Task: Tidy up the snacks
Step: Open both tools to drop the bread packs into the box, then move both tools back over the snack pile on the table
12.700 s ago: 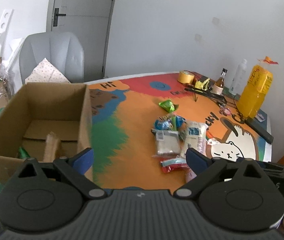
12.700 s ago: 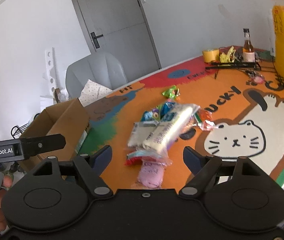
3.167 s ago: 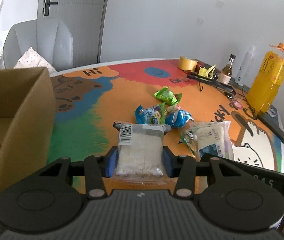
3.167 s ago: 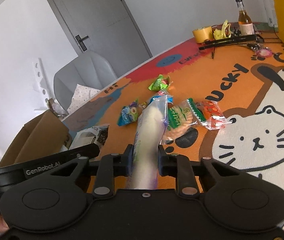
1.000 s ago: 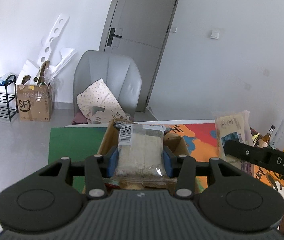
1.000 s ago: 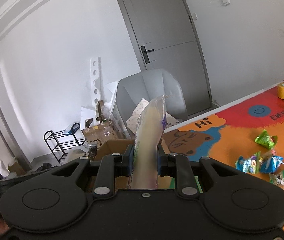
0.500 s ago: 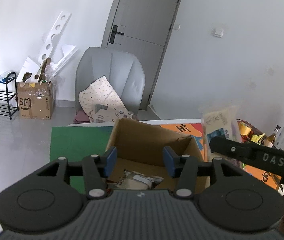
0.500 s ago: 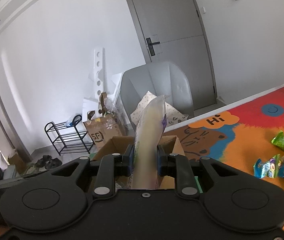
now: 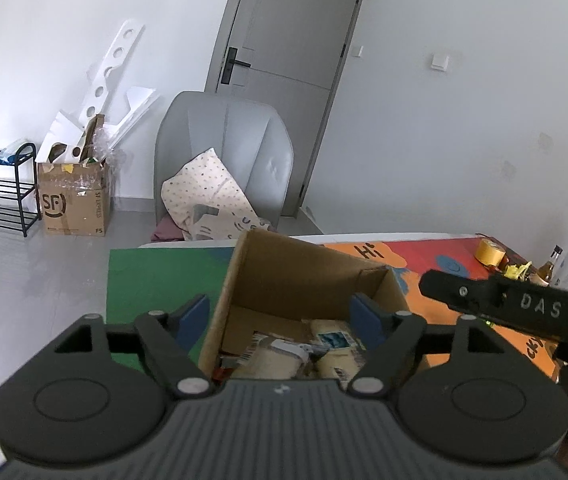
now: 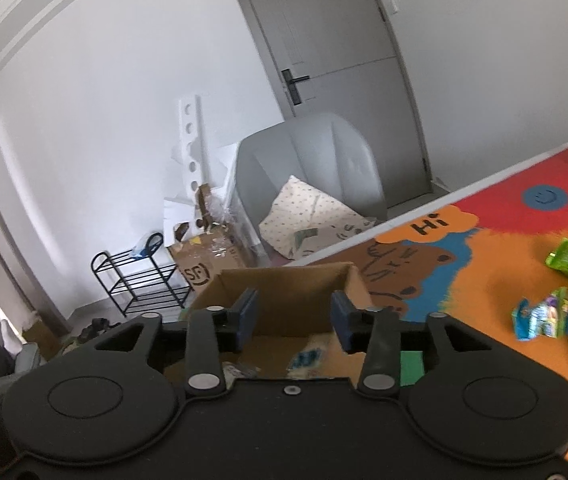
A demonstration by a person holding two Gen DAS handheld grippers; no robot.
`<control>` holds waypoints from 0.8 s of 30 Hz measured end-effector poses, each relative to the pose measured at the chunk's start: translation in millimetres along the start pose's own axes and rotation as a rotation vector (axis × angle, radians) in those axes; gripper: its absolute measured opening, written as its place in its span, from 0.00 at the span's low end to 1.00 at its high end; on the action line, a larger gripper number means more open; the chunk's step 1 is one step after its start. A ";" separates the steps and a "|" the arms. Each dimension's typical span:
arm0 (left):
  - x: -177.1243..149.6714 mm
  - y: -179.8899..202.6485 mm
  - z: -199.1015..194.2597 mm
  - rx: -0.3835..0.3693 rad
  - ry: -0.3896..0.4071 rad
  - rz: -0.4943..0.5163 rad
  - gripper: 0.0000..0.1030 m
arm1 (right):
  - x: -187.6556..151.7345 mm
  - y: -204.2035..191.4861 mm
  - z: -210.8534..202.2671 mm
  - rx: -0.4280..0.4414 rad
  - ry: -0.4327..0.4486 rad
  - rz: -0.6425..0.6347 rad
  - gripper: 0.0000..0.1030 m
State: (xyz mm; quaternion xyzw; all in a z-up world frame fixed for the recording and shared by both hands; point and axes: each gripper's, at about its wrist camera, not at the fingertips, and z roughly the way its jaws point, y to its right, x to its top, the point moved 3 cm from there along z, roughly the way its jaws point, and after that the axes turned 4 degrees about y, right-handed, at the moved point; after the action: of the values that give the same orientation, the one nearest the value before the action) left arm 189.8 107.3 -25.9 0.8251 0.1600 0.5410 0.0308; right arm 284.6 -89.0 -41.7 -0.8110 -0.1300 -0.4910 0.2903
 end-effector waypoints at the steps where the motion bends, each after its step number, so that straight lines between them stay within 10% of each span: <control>1: -0.2 3.0 -1.2 -0.001 0.003 0.005 0.79 | -0.7 3.1 -2.7 -0.008 -0.001 0.002 0.50; 10: -7.2 26.2 -6.5 -0.004 0.002 0.042 0.90 | -6.8 33.6 -29.7 -0.099 0.016 0.033 0.78; 24: -19.8 68.3 -12.2 -0.039 -0.023 0.082 0.93 | -15.0 75.0 -65.1 -0.173 0.015 0.052 0.94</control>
State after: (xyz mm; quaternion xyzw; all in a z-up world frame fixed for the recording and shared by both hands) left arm 187.3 35.2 -23.0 0.8363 0.1150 0.5355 0.0264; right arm 267.6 -186.7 -57.7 -0.8325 -0.0639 -0.4987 0.2328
